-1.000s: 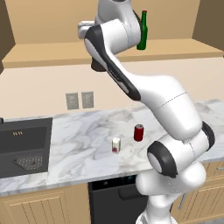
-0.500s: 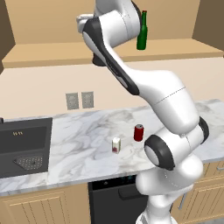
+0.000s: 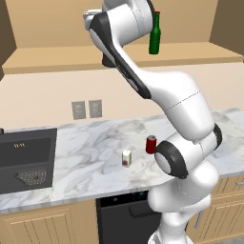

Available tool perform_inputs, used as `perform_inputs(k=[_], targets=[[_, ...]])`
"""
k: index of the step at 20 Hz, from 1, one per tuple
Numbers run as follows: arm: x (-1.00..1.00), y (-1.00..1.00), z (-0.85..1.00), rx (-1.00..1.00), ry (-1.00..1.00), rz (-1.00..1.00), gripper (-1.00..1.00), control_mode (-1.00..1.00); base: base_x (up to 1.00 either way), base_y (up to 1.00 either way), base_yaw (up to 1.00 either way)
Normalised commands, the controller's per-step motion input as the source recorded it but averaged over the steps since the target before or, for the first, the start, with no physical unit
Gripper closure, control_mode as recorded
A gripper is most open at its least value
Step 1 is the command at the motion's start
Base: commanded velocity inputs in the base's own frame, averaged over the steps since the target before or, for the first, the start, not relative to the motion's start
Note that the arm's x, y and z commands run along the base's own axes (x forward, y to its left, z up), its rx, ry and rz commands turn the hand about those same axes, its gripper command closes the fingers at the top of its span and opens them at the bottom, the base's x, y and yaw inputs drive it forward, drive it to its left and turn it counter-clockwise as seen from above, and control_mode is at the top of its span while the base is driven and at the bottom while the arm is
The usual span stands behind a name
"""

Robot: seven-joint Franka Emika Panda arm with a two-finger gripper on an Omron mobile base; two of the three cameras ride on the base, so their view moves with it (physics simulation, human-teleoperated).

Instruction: Sort all alcoholic drinks to one cabinet, and non-alcoholic drinks to the other.

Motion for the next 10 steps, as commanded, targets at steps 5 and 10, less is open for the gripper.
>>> perform_inputs(k=[5, 10], targets=[[0.16, -0.05, 0.0, 0.0, 0.0, 0.0, 1.0, -1.0, 0.0, 0.0, 0.0], [0.23, -0.03, 0.0, 0.0, 0.0, 0.0, 1.0, -1.0, 0.0, 0.0, 0.0]])
